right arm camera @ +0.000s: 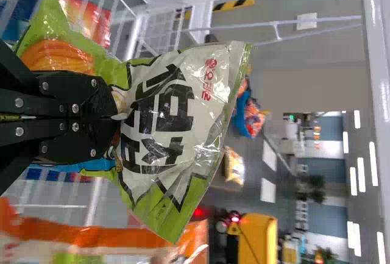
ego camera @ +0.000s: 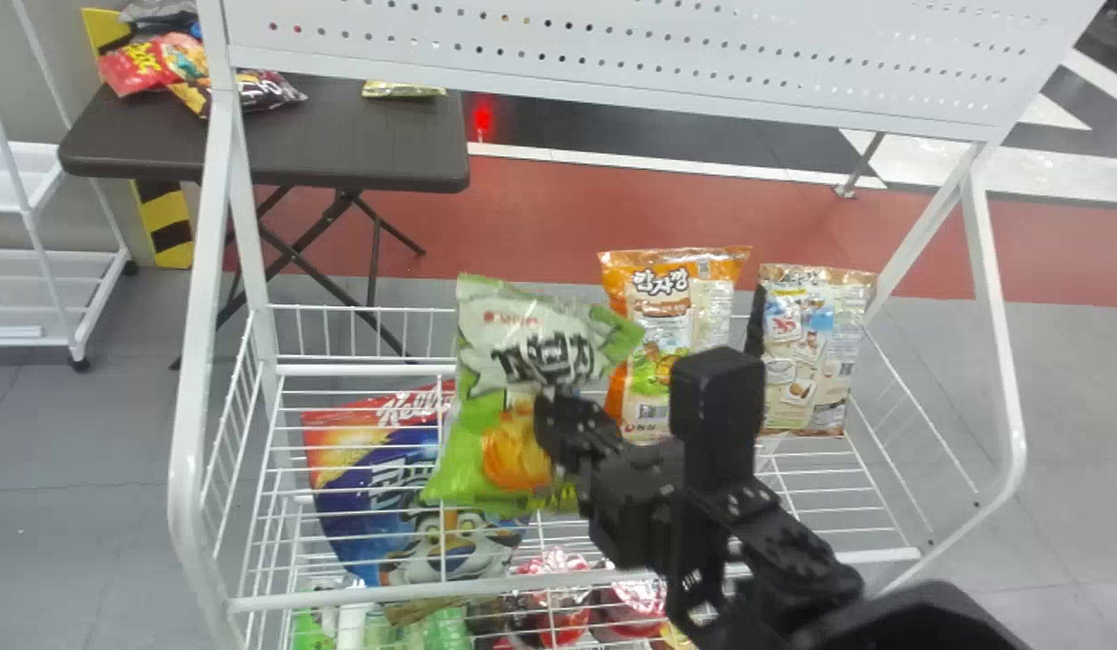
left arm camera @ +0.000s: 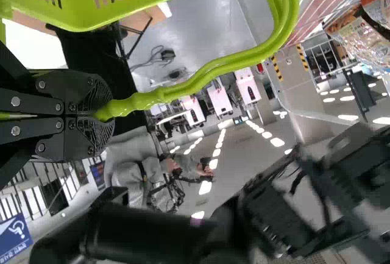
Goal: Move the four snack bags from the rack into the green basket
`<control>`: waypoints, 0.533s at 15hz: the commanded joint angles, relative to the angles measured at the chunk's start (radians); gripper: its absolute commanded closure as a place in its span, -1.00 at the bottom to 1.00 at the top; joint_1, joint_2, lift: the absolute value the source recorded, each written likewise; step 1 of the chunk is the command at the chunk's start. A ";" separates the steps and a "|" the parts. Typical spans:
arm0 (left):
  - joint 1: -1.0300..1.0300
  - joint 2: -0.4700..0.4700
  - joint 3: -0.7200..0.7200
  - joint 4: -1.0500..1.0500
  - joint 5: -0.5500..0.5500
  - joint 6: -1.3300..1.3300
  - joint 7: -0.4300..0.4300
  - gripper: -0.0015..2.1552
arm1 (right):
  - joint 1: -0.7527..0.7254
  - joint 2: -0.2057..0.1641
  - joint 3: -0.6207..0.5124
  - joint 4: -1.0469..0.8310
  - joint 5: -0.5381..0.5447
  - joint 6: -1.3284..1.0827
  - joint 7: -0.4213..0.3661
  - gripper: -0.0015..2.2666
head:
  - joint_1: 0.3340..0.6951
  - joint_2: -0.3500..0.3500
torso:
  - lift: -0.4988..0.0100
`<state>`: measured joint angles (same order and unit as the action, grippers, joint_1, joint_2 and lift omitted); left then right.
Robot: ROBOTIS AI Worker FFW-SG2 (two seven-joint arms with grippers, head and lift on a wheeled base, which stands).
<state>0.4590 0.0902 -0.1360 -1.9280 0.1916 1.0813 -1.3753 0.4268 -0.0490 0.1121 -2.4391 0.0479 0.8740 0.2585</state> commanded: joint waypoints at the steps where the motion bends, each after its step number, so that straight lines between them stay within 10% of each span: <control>1: -0.002 -0.001 0.001 0.000 -0.009 0.029 0.002 0.38 | 0.127 0.000 -0.054 -0.169 -0.008 0.162 0.041 0.98 | 1.00 -0.86 | 0.96; 8: 0.000 -0.006 0.001 -0.003 -0.020 0.053 0.007 0.38 | 0.282 -0.002 -0.229 -0.324 -0.034 0.598 0.182 0.98 | 1.00 -1.00 | 0.96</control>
<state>0.4587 0.0845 -0.1347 -1.9302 0.1719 1.1342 -1.3682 0.6826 -0.0491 -0.0981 -2.7659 0.0124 1.4428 0.4350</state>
